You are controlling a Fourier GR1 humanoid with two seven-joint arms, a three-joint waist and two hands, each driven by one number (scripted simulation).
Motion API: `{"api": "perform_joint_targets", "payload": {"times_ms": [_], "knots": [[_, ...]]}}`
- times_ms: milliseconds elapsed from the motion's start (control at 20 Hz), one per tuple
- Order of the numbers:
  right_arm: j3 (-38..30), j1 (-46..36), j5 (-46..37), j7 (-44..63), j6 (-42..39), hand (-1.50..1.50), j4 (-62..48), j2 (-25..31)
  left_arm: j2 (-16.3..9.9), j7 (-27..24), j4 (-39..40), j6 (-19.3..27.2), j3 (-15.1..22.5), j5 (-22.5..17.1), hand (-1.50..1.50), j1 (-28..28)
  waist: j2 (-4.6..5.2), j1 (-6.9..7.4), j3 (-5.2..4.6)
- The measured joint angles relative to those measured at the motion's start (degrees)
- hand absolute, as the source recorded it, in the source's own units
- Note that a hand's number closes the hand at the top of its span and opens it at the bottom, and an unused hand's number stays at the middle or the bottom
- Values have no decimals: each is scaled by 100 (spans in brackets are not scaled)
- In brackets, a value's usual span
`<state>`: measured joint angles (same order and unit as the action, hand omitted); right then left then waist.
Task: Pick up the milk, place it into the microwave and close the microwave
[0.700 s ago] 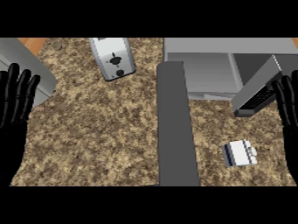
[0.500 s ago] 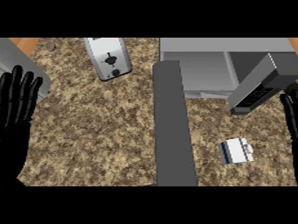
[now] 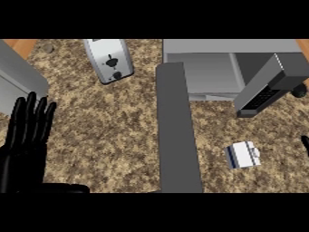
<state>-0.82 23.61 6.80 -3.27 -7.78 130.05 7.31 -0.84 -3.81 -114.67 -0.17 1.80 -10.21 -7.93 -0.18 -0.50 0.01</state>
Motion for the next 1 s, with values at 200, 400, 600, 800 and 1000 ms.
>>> {"api": "perform_joint_targets", "payload": {"times_ms": [200, 400, 600, 800, 1000], "knots": [[24, 280, -104, -224, -114, -150, -148, -144, 38, -256, -177, -170, 140, -141, -150, -601, 3, 33, 0], [109, 616, -299, -626, -213, -150, -416, -327, 62, -559, -180, -210, 371, -118, -150, -990, 5, 37, -1], [101, 703, -417, -888, -283, -150, -784, -415, 55, -813, -236, -289, 507, -103, -150, -1337, 7, 46, -1], [-78, 517, -361, -1275, -399, -150, -1483, -433, 42, -1216, 7, -417, 555, -98, -150, -1533, 11, 54, 0], [-188, 237, -514, -1799, -368, -150, -2340, -508, 3, -1426, -23, -540, 553, -130, -150, -1798, 12, 67, 0]]}}
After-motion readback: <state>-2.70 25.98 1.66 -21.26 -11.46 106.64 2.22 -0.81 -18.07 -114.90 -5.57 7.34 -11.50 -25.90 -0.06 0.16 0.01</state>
